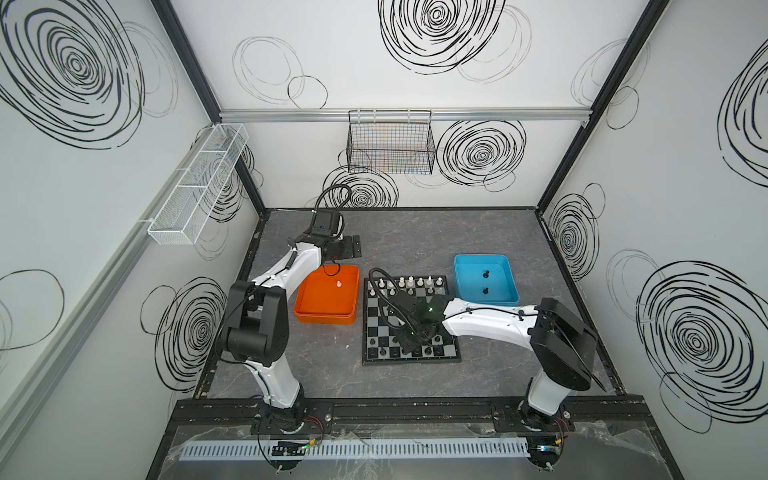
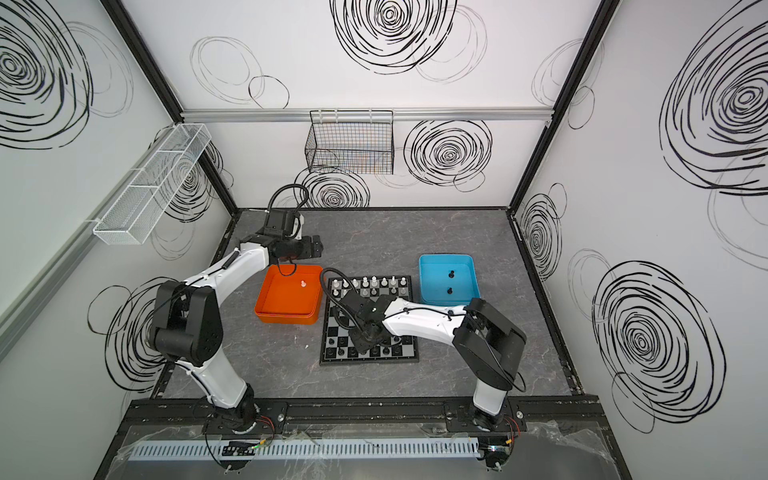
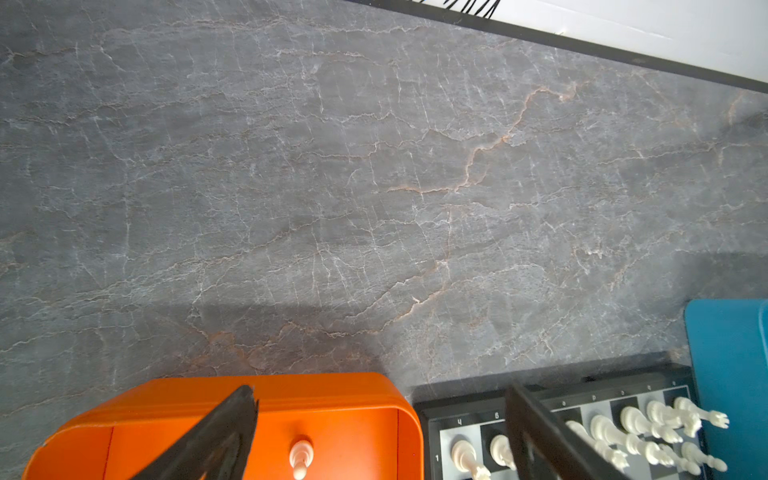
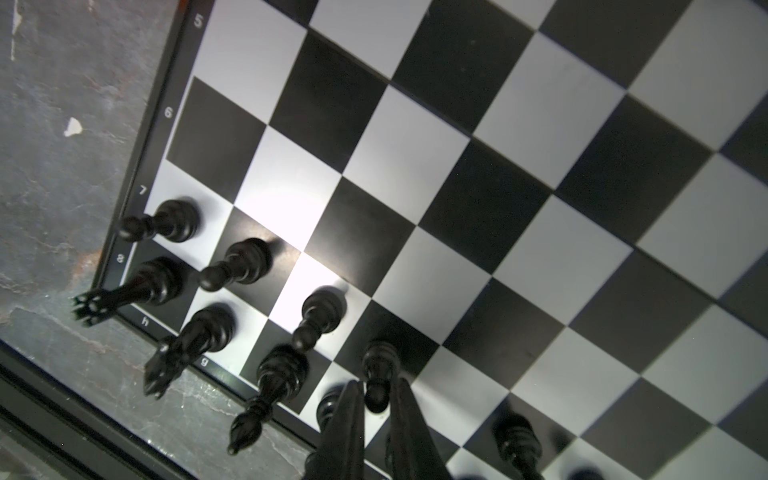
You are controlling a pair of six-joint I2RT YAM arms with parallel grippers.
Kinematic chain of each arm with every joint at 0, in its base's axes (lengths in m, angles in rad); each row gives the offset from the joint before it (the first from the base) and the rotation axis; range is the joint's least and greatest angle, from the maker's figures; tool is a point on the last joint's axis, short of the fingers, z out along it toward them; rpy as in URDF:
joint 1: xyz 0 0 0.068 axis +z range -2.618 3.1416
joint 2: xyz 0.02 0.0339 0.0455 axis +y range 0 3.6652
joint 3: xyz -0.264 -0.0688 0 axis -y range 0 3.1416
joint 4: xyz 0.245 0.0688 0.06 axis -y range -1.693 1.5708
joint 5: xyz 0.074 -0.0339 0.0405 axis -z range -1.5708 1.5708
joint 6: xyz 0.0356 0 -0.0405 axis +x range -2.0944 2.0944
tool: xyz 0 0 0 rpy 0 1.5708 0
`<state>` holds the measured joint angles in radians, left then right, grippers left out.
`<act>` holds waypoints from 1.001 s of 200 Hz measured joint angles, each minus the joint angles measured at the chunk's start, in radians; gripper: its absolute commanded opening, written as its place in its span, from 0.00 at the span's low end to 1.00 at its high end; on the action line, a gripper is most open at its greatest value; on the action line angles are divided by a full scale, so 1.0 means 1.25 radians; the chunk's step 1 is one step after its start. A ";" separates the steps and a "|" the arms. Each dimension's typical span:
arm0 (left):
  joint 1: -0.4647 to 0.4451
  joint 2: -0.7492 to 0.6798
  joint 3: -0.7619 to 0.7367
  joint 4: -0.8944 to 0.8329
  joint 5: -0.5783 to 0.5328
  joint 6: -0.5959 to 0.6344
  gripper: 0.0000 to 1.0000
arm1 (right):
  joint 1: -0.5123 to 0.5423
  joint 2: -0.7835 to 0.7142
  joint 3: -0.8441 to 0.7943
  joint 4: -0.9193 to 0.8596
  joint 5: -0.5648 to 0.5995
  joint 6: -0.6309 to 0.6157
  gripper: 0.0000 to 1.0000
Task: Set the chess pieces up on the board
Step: 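Lower the black pawn onto an empty square in the black pawn row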
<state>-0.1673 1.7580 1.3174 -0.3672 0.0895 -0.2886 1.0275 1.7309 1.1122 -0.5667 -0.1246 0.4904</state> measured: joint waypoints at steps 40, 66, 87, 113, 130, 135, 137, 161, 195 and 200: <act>0.000 0.000 0.000 0.000 0.000 0.000 0.96 | 0.000 0.000 0.000 0.000 0.006 0.000 0.17; 0.000 0.000 0.000 0.000 0.000 0.000 0.96 | 0.000 0.000 0.000 0.000 0.014 0.000 0.17; 0.000 0.000 0.000 0.000 0.000 0.000 0.96 | 0.000 0.000 0.000 0.000 0.017 0.000 0.17; 0.000 0.000 0.000 0.000 0.000 0.000 0.96 | 0.000 0.000 0.000 0.000 0.018 0.000 0.18; 0.000 0.000 0.000 0.000 0.000 0.000 0.96 | 0.000 0.000 0.000 0.000 0.019 0.000 0.20; 0.000 0.000 0.000 0.000 0.000 0.000 0.96 | 0.000 0.000 0.000 0.000 0.018 0.000 0.20; 0.000 0.000 0.000 0.000 0.000 0.000 0.96 | 0.000 0.000 0.000 0.000 0.019 0.000 0.20; 0.000 0.000 0.000 0.000 0.000 0.000 0.96 | 0.000 0.000 0.000 0.000 0.019 0.000 0.22; 0.000 0.000 0.000 0.000 0.000 0.000 0.96 | 0.000 0.000 0.004 -0.001 0.023 0.000 0.23; 0.000 0.000 0.000 0.000 0.000 0.000 0.96 | 0.000 0.000 0.005 -0.002 0.025 0.000 0.22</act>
<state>-0.1673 1.7584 1.3174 -0.3672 0.0895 -0.2886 1.0275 1.7309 1.1187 -0.5690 -0.0933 0.4904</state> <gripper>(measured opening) 0.960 0.225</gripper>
